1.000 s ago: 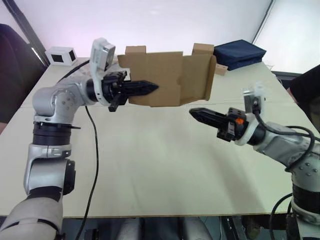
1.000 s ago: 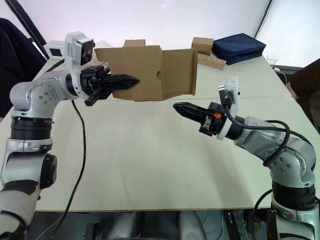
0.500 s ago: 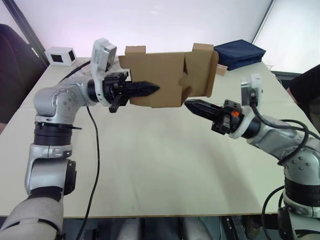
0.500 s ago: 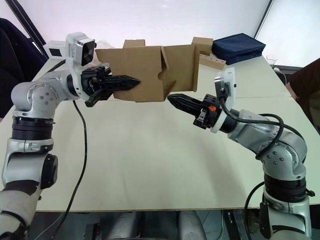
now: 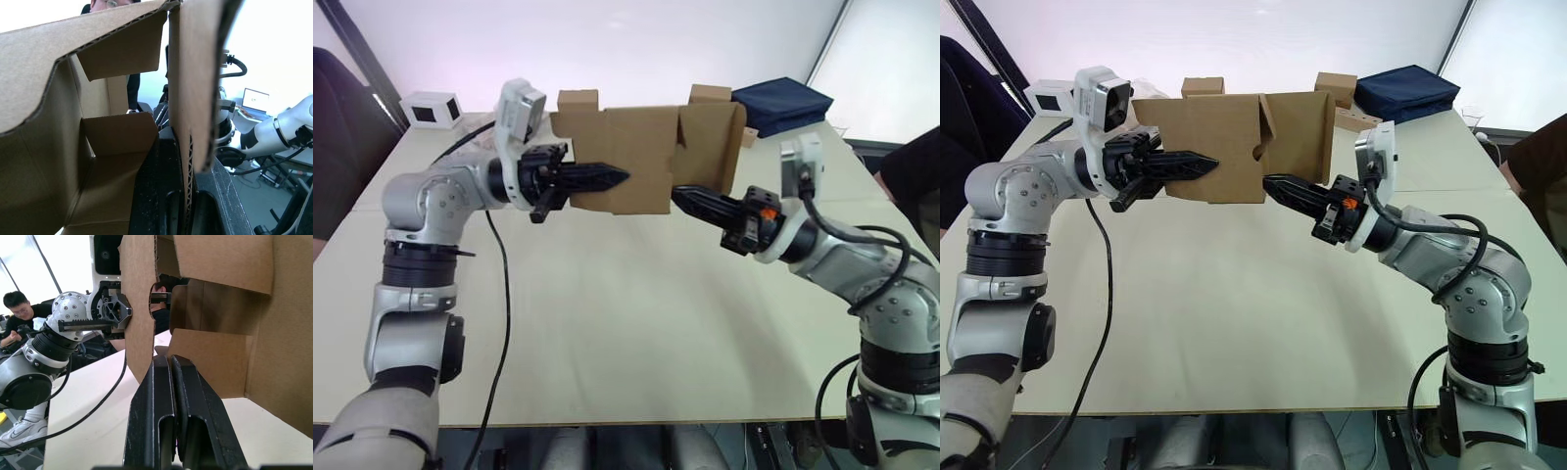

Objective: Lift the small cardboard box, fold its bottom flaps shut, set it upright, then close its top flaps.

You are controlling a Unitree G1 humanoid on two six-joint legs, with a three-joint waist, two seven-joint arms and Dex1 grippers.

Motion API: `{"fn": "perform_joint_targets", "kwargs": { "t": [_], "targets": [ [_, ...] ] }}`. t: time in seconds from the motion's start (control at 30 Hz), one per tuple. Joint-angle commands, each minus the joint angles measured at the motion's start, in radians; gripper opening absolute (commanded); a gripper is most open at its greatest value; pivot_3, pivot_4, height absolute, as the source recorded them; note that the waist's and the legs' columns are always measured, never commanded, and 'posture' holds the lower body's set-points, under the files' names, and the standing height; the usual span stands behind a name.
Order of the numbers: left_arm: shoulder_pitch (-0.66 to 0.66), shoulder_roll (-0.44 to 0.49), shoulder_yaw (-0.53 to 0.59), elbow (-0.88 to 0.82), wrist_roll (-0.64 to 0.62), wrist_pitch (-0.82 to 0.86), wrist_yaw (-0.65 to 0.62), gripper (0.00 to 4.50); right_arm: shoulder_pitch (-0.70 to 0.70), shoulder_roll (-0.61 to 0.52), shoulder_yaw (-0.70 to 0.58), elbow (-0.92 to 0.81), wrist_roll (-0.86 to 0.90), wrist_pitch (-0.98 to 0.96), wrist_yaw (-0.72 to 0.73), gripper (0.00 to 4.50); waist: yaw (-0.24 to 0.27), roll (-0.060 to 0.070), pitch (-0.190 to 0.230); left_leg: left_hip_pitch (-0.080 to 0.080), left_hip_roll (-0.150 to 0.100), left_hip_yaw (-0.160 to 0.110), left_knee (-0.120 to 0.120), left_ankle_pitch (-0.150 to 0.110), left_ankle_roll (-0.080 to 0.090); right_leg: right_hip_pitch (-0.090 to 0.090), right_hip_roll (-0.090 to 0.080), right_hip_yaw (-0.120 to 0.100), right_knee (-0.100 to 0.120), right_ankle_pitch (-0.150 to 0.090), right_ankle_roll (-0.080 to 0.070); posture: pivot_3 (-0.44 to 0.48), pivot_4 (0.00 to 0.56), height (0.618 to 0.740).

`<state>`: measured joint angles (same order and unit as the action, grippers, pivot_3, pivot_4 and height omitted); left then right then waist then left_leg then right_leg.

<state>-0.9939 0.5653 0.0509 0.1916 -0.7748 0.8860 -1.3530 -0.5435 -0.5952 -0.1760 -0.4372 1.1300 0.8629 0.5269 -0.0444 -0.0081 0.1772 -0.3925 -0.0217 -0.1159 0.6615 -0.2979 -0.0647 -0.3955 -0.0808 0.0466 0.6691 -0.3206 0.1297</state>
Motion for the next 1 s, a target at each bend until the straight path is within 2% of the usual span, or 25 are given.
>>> {"fn": "perform_joint_targets", "kwargs": {
  "t": [0.03, 0.2, 0.33, 0.57, 0.7, 1.0],
  "targets": [
    [-0.019, 0.003, 0.017, -0.014, -0.015, -0.008, -0.005, 0.00, -0.024, -0.015, -0.027, -0.028, 0.020, -0.012, 0.009, 0.06, 0.000, 0.000, 0.000, 0.000, 0.000, 0.000, 0.000, 0.000, 0.000, 0.000, 0.000, 0.000, 0.000, 0.000, 0.000, 0.000, 0.150, 0.740],
    [-0.027, 0.009, 0.024, -0.007, -0.016, -0.010, -0.008, 0.00, -0.049, -0.086, -0.106, 0.028, 0.062, -0.004, 0.033, 0.06, 0.001, 0.000, 0.000, 0.000, 0.000, 0.000, 0.000, 0.000, 0.000, 0.000, 0.000, 0.000, 0.000, 0.000, 0.000, 0.000, 0.150, 0.740],
    [-0.030, 0.009, 0.027, -0.004, -0.017, -0.013, -0.008, 0.00, -0.087, -0.097, -0.131, 0.077, 0.048, -0.026, 0.032, 0.06, 0.000, 0.000, 0.000, 0.000, 0.000, 0.000, 0.000, 0.000, 0.000, 0.000, 0.000, 0.000, 0.000, 0.000, 0.000, 0.000, 0.150, 0.740],
    [-0.017, -0.001, 0.029, -0.026, -0.025, -0.008, 0.003, 0.00, -0.149, -0.007, -0.072, 0.103, -0.026, -0.079, 0.004, 0.06, -0.002, 0.000, 0.000, 0.000, 0.000, 0.000, 0.000, 0.000, 0.000, -0.001, 0.000, 0.000, 0.000, 0.000, 0.000, 0.000, 0.150, 0.740],
    [-0.011, -0.001, 0.026, -0.030, -0.026, -0.007, 0.004, 0.00, -0.159, 0.026, -0.035, 0.084, -0.027, -0.076, 0.004, 0.06, 0.000, 0.000, 0.000, 0.000, 0.000, 0.000, 0.000, 0.003, -0.006, 0.000, 0.000, 0.000, 0.000, 0.000, 0.000, 0.000, 0.150, 0.740],
    [-0.016, 0.001, 0.022, -0.021, -0.021, -0.010, -0.004, 0.00, -0.167, 0.036, 0.008, 0.052, -0.024, -0.068, 0.009, 0.06, -0.001, 0.000, 0.000, 0.000, 0.000, 0.000, 0.000, 0.003, -0.006, 0.000, 0.000, 0.000, 0.000, 0.000, 0.000, 0.000, 0.150, 0.740]
  ]
}}
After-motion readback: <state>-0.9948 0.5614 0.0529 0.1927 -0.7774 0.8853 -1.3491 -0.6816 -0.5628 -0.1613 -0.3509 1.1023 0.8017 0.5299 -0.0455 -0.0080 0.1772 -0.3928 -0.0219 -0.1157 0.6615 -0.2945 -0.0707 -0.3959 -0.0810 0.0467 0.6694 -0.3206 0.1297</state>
